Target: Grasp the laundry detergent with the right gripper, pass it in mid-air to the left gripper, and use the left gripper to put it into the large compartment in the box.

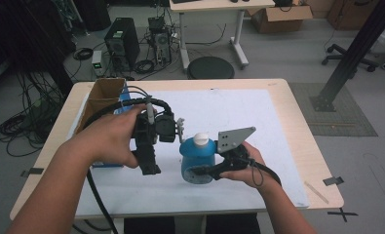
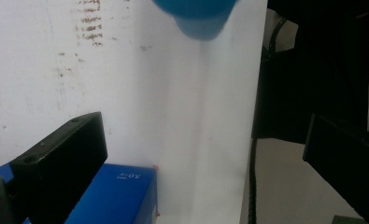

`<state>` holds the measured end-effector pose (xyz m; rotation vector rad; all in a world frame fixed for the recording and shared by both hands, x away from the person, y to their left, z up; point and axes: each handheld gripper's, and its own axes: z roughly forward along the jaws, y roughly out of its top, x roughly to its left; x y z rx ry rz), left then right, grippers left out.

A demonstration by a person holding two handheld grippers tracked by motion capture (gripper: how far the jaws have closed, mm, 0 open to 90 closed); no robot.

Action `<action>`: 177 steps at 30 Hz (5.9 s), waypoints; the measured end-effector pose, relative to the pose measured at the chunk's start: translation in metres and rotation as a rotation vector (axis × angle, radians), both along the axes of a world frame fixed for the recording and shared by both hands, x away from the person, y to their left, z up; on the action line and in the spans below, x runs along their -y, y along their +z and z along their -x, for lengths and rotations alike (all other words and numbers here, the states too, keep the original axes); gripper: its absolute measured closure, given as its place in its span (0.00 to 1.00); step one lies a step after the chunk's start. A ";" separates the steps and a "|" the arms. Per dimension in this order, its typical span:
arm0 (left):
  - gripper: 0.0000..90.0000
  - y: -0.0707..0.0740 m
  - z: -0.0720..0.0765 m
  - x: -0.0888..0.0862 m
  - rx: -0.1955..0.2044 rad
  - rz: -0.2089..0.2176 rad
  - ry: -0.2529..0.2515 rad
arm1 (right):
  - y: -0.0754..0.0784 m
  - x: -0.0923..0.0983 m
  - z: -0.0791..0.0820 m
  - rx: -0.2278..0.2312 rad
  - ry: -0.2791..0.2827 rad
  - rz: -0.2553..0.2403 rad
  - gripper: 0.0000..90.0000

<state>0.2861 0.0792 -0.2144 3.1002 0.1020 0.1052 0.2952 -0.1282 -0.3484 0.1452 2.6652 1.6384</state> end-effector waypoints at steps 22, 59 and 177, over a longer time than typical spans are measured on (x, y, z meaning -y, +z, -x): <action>0.00 -0.005 0.000 0.012 -0.030 -0.018 -0.024 | -0.003 -0.042 0.005 0.006 0.056 0.000 0.52; 0.03 -0.027 0.000 0.010 -0.082 -0.031 -0.030 | -0.014 -0.079 0.005 -0.004 0.076 0.001 0.52; 0.43 0.015 -0.028 -0.003 -0.054 -0.074 0.276 | 0.019 0.027 -0.001 -0.014 -0.101 0.043 0.00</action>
